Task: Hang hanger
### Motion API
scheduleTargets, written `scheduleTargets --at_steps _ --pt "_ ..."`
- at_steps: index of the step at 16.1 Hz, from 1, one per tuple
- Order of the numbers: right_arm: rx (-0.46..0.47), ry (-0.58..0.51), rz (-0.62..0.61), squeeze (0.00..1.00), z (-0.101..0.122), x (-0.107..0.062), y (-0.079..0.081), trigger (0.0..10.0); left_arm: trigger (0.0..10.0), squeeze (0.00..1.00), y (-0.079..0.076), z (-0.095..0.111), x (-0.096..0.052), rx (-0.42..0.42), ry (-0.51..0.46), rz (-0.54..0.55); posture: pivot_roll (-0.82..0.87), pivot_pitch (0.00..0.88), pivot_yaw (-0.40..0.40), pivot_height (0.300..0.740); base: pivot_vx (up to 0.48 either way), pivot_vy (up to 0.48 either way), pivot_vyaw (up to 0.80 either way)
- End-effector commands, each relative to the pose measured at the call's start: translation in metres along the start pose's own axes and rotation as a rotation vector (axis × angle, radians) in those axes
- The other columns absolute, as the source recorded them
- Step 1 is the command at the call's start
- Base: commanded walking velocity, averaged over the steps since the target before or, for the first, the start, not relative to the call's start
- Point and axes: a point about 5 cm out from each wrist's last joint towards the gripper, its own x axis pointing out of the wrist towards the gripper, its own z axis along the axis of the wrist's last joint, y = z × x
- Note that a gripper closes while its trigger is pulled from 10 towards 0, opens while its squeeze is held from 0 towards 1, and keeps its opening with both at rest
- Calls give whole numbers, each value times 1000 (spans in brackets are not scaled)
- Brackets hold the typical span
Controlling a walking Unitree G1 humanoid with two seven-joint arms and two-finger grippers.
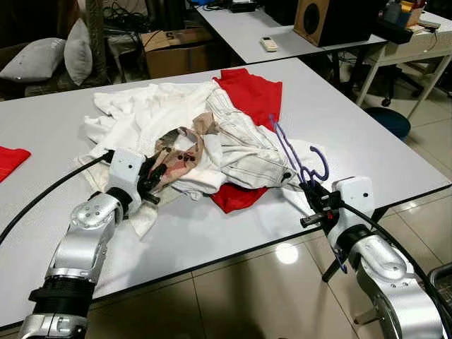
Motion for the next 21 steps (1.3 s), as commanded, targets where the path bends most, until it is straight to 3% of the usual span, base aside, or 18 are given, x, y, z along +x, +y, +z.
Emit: scheduleTargets --at_steps 1,5,11,14,21 --pt "5 16 9 0 -4 1 2 10000 0 0 -2 5 4 4 -9 -25 28 0 56 740 0 0 0" --pt "4 12 -7 0 -5 -1 2 10000 0 0 -2 12 7 -54 -48 -46 17 0 70 740 0 0 0" --pt "-1 13 -7 0 -5 -3 3 10000 0 0 -2 10 7 -75 -42 -51 14 0 72 740 0 0 0" --pt "-1 9 -7 0 -4 -2 2 10000 0 0 1 28 13 -157 -119 -37 19 0 69 740 0 0 0" --pt "8 -14 -18 0 -1 0 3 10000 0 0 12 114 14 -204 -426 -55 23 0 82 740 0 0 0"
